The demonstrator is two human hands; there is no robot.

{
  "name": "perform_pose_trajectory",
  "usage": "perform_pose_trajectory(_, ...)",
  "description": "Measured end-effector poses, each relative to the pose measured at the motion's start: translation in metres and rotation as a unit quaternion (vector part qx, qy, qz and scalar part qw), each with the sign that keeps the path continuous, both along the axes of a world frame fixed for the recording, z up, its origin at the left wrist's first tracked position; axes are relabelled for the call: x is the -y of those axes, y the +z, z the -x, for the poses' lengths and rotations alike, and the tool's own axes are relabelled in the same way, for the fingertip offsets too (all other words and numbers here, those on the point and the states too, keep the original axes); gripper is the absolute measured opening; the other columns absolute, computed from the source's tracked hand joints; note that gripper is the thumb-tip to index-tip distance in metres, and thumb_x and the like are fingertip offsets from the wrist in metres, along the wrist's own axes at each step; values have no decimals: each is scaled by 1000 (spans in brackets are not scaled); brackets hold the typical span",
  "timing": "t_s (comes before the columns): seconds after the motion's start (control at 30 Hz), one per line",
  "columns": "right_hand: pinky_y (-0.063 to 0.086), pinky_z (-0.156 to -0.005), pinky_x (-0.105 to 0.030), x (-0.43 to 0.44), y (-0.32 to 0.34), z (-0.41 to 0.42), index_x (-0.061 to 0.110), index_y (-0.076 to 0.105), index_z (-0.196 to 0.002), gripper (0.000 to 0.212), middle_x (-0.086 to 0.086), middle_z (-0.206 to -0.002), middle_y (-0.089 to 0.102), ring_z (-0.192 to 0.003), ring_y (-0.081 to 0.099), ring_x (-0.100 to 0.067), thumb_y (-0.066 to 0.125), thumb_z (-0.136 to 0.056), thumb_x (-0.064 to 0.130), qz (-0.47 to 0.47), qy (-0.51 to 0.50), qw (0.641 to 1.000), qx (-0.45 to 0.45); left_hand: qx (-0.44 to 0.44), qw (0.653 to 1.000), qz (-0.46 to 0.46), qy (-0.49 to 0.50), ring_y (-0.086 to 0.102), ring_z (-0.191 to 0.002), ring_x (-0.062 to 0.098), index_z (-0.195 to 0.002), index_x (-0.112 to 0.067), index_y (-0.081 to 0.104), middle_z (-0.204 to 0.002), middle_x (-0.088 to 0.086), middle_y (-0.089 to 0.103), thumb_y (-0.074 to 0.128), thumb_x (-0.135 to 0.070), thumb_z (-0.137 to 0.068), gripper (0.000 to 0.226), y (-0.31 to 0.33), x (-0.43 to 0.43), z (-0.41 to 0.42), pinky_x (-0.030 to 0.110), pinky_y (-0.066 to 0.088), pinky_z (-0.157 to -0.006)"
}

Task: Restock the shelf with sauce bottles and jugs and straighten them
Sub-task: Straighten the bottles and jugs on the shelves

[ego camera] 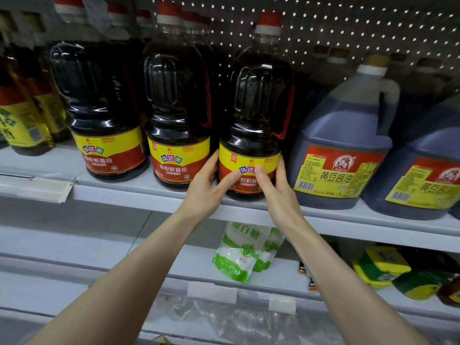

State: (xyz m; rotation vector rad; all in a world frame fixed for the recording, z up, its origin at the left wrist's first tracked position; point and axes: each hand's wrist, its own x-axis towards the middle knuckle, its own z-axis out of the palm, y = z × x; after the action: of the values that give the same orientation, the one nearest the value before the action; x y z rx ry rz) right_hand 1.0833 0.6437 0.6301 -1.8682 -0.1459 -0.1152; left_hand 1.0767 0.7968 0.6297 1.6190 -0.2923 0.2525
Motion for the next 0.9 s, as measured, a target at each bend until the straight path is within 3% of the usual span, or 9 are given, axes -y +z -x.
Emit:
perform_pose_trajectory(0.23,35,-111,-47,-4,0,3,48,10,-149,82,12,-148,42,-134,42,-17,40,-79,79,8,-11,1000,11,-13,999,-10,-28,50,-123,-3,-149,-22,31,-136,-11,53,56,-20,-93,60,-2,-5,-5,15,42,-99)
perform_pose_trajectory(0.4,32,-114,-44,-1,2,3,48,10,-150,71,16,-150,37,-136,38,-12,45,-90,63,-23,5,1000,-3,-17,999,-8,-31,49,-125,-2,-149,-27,30,-139,-10,51,57,-29,-90,64,-3,-6,-6,19,42,-103)
perform_pose_trajectory(0.53,33,-113,-44,-3,3,6,48,10,-150,69,17,-150,38,-136,38,-13,42,-91,63,-5,-4,1000,-2,-19,999,-11,-38,49,-122,-6,-149,-28,29,-137,-14,51,55,-26,-93,62,-3,-7,-7,12,42,-97)
perform_pose_trajectory(0.63,34,-112,-44,-3,5,6,51,12,-148,67,17,-148,40,-135,40,-14,42,-91,64,2,-9,1000,6,-17,999,-15,-38,48,-124,-5,-148,-29,30,-137,-14,51,57,-34,-88,67,-2,-8,-7,18,41,-102)
perform_pose_trajectory(0.77,33,-107,-31,-1,7,7,49,10,-150,64,17,-149,39,-134,40,-11,41,-94,58,5,-6,1000,1,-19,999,-10,-39,48,-126,-2,-143,-32,33,-137,-15,51,58,-40,-83,66,-3,-6,-6,27,39,-108)
perform_pose_trajectory(0.9,32,-101,-27,-1,10,9,49,9,-150,63,17,-149,38,-128,39,-5,40,-95,56,14,-6,1000,0,-23,999,-17,-39,48,-126,-2,-147,-28,32,-138,-13,51,58,-41,-82,71,-1,-7,-5,26,39,-107)
